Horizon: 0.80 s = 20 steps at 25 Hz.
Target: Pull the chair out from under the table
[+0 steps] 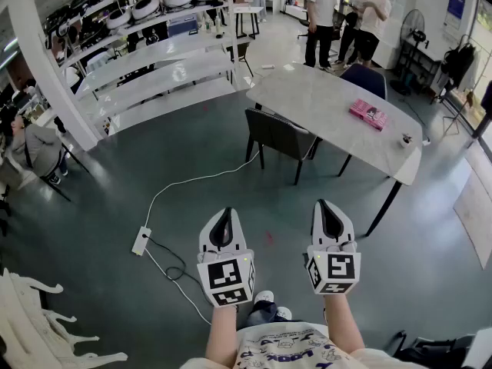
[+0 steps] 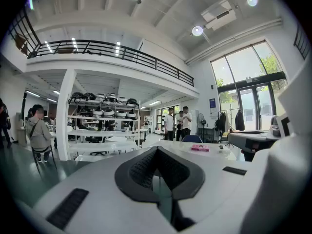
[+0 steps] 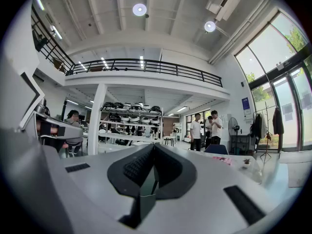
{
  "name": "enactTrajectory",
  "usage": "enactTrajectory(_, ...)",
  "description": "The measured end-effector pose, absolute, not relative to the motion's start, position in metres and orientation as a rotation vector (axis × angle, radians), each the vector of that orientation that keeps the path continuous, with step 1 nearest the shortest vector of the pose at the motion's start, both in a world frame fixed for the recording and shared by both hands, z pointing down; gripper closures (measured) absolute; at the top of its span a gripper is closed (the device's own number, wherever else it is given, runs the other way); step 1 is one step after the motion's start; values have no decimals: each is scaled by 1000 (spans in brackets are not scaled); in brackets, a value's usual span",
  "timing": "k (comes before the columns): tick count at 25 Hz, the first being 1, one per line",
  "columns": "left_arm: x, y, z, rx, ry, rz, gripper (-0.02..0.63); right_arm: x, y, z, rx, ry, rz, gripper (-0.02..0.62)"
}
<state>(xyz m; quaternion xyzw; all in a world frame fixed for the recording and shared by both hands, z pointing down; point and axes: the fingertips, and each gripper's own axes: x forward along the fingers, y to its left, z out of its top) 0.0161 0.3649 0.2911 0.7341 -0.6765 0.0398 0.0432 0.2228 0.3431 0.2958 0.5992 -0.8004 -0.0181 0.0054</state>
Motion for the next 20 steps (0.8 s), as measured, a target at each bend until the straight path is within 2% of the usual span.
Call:
enactTrajectory(17,-2,344,294,2228,-2055,109,588,206,325,298,1860,-2507,-40,589)
enactTrajectory(20,-6,335,296,2232,-2044,115,586,204,316,300,1861,-2491,-46,571)
